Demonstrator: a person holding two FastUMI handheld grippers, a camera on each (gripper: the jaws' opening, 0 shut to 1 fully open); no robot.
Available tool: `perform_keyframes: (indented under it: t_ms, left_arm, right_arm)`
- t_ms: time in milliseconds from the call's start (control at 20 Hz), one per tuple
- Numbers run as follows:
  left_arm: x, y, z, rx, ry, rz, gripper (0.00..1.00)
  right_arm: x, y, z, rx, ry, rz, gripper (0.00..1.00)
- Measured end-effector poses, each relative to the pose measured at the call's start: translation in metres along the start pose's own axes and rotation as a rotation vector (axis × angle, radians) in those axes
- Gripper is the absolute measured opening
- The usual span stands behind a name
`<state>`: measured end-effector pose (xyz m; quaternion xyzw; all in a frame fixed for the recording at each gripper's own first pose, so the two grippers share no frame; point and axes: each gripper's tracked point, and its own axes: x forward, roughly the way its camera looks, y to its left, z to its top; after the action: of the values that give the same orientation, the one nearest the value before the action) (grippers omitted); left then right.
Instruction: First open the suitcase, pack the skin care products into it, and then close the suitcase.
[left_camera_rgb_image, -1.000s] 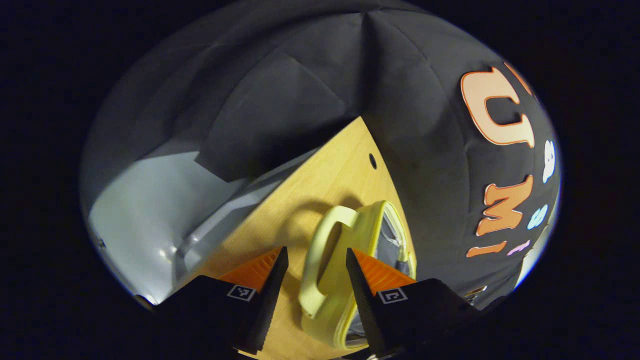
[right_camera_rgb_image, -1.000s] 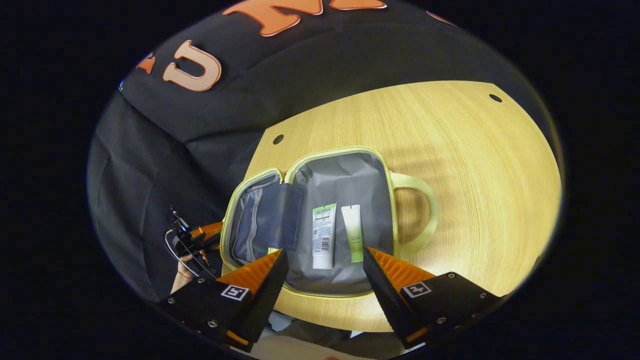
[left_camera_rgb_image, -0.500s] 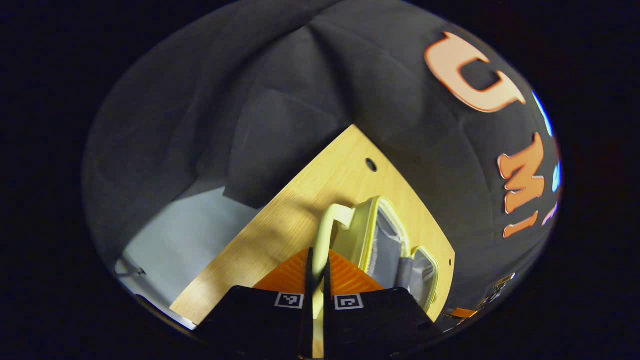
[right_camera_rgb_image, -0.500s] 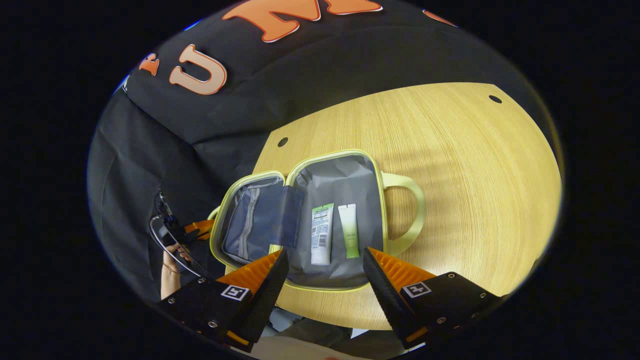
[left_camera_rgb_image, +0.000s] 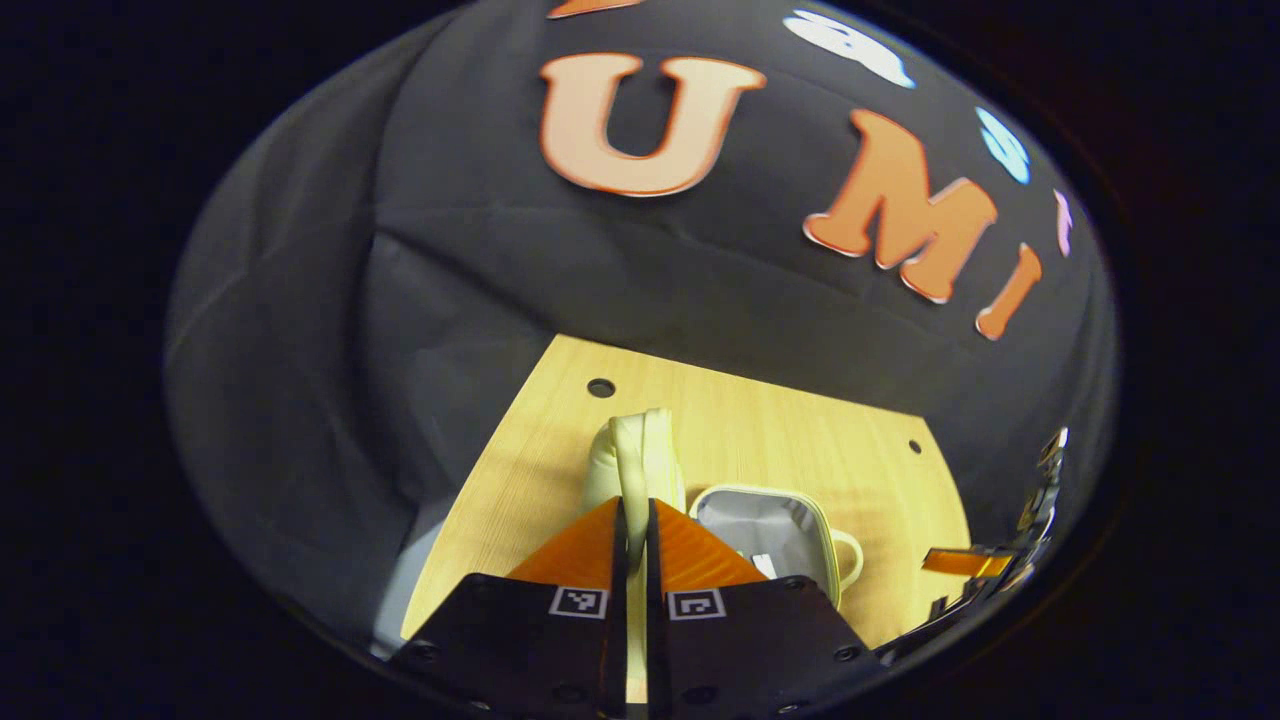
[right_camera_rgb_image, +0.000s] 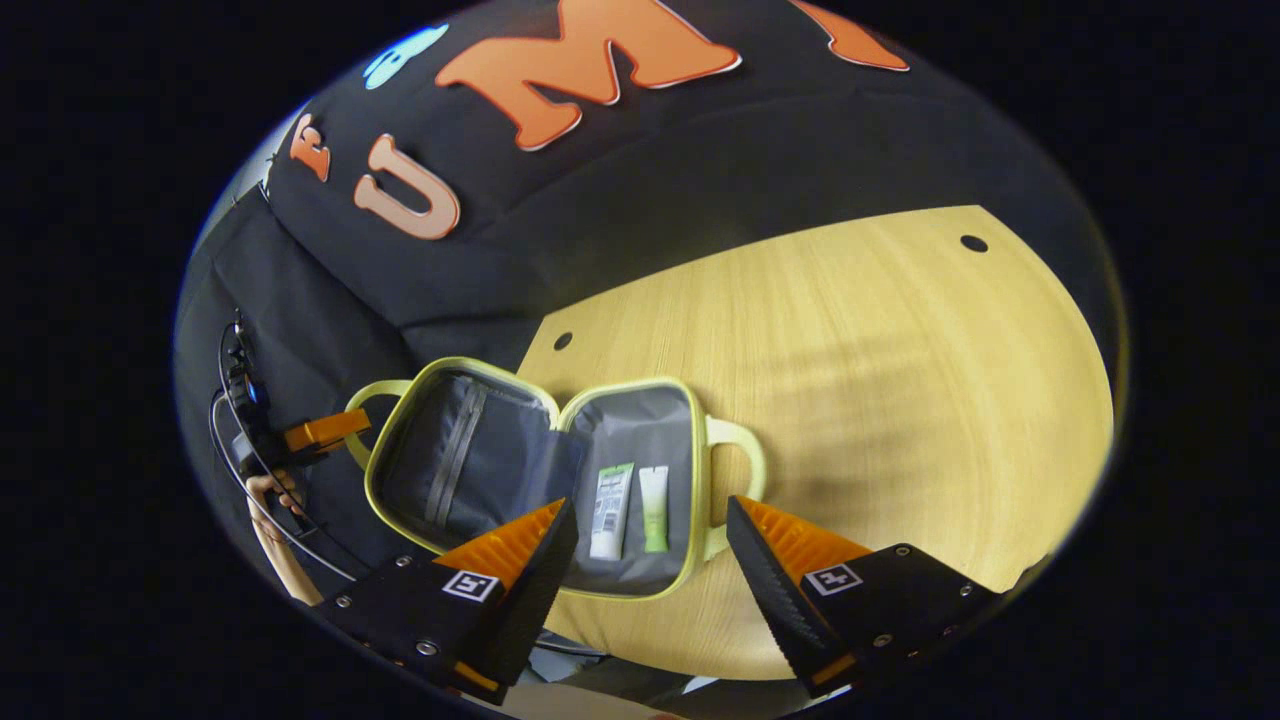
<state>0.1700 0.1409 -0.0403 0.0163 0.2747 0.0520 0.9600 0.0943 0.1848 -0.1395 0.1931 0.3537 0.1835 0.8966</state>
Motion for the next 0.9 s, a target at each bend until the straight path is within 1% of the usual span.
perform_keyframes:
  t_ms: [100, 200, 300, 400, 450, 500, 600, 700, 750, 900]
  left_arm:
    - [-0.002, -0.041, 0.006, 0.102, -0.004, 0.013, 0.08]
    - [0.001, -0.088, 0.006, 0.200, -0.014, -0.009, 0.08]
    - [0.011, -0.132, -0.003, 0.292, -0.003, -0.034, 0.08]
    - [0.027, -0.167, -0.012, 0.375, 0.013, -0.039, 0.08]
    - [0.034, -0.186, -0.018, 0.403, 0.020, -0.056, 0.08]
    - [0.040, -0.205, -0.025, 0.418, 0.031, -0.089, 0.08]
    - [0.056, -0.251, -0.049, 0.425, 0.063, -0.184, 0.08]
    - [0.073, -0.292, -0.086, 0.441, 0.115, -0.261, 0.08]
    - [0.081, -0.311, -0.105, 0.454, 0.143, -0.289, 0.09]
    - [0.114, -0.328, -0.173, 0.502, 0.232, -0.330, 0.09]
  right_arm:
    - [-0.013, -0.025, 0.017, -0.015, -0.051, -0.039, 0.96]
    - [-0.025, -0.052, 0.034, -0.044, -0.114, -0.099, 0.95]
    - [-0.037, -0.076, 0.048, -0.059, -0.169, -0.151, 0.96]
    - [-0.047, -0.091, 0.054, -0.040, -0.188, -0.167, 0.95]
    - [-0.053, -0.096, 0.057, -0.027, -0.198, -0.170, 0.95]
    - [-0.055, -0.103, 0.057, -0.016, -0.209, -0.178, 0.95]
    - [-0.061, -0.119, 0.057, -0.012, -0.230, -0.209, 0.96]
    - [-0.066, -0.133, 0.057, -0.010, -0.241, -0.246, 0.95]
    - [-0.068, -0.140, 0.059, 0.000, -0.250, -0.258, 0.95]
    - [-0.075, -0.152, 0.063, 0.027, -0.263, -0.278, 0.95]
